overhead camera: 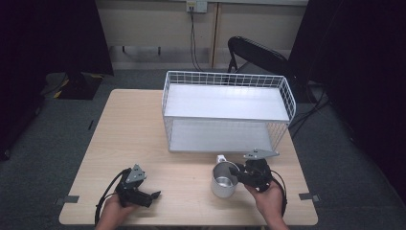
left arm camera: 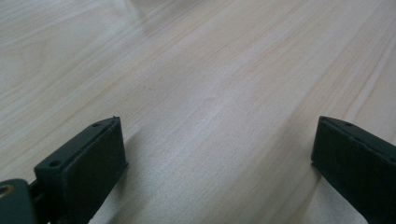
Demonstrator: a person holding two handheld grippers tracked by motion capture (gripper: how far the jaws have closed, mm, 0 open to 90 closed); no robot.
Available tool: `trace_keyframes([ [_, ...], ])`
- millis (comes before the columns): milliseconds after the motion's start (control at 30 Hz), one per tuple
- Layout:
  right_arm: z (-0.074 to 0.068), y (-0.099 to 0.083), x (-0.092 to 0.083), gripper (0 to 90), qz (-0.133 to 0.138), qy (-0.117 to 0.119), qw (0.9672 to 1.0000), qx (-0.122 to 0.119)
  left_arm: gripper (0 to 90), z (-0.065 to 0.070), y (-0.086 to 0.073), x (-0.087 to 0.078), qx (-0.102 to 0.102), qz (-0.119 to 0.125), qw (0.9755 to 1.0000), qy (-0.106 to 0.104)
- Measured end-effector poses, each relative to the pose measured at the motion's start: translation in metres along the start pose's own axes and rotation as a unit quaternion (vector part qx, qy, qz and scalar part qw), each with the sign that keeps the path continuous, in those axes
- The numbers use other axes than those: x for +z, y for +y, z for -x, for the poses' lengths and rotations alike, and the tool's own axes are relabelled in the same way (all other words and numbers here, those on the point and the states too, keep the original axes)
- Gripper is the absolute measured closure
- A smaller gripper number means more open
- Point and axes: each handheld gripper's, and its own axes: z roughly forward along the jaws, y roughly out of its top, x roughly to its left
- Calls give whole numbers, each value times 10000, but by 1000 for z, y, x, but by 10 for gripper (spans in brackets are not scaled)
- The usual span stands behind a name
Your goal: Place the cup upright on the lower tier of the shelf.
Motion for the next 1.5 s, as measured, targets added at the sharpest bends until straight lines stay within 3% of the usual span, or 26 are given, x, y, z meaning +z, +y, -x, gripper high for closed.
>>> trace_keyframes([
  [233,0,-2,3,724,-59,-3,10000,-30,23,0,0,0,0,-2,10000,3],
  [433,0,-1,5,796,-39,-33,10000,-69,23,0,0,0,0,-2,10000,4],
  [667,-2,0,6,814,-129,-106,9995,-275,23,0,0,0,-17,1,10000,-7],
  [1033,0,0,5,819,-123,-102,9994,-294,22,0,0,0,-16,-2,10000,-7],
  [1500,12,0,-4,820,139,-175,9997,-48,21,0,0,0,-12,-9,10000,-4],
])
